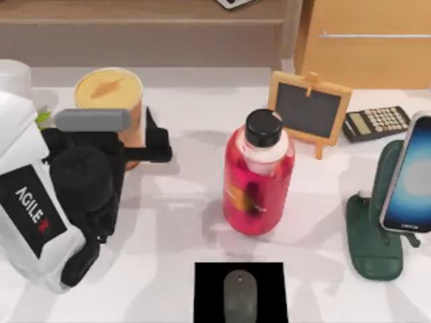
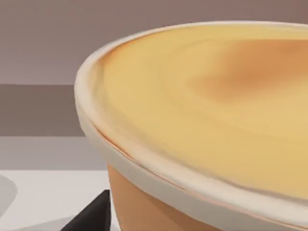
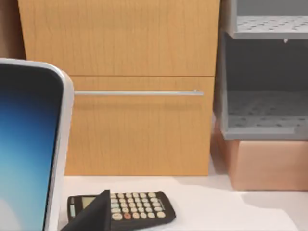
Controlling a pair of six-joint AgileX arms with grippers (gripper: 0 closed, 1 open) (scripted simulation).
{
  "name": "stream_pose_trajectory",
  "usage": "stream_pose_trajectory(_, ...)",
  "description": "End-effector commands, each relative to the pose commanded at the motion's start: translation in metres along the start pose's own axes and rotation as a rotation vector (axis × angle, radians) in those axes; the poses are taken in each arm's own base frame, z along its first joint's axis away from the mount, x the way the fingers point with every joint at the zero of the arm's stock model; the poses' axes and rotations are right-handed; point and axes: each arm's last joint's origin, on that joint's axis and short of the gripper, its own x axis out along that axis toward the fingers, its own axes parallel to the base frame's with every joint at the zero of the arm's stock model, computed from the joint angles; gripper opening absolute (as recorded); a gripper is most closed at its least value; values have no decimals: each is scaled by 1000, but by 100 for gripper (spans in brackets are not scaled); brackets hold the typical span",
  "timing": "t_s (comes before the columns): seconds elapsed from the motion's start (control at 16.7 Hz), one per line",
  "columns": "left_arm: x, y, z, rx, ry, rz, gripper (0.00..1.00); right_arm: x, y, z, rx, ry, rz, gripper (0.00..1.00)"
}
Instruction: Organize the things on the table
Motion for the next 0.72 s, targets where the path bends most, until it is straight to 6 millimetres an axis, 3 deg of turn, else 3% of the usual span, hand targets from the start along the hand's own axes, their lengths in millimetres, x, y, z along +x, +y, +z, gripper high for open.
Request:
stream_pose_trajectory(0.3, 5, 0, 0, 0, 0, 0, 100, 0, 0, 0, 0, 0, 0, 100)
stream_pose_trajectory(0.72, 5, 0, 0, 0, 0, 0, 47, 0, 0, 0, 0, 0, 0, 100)
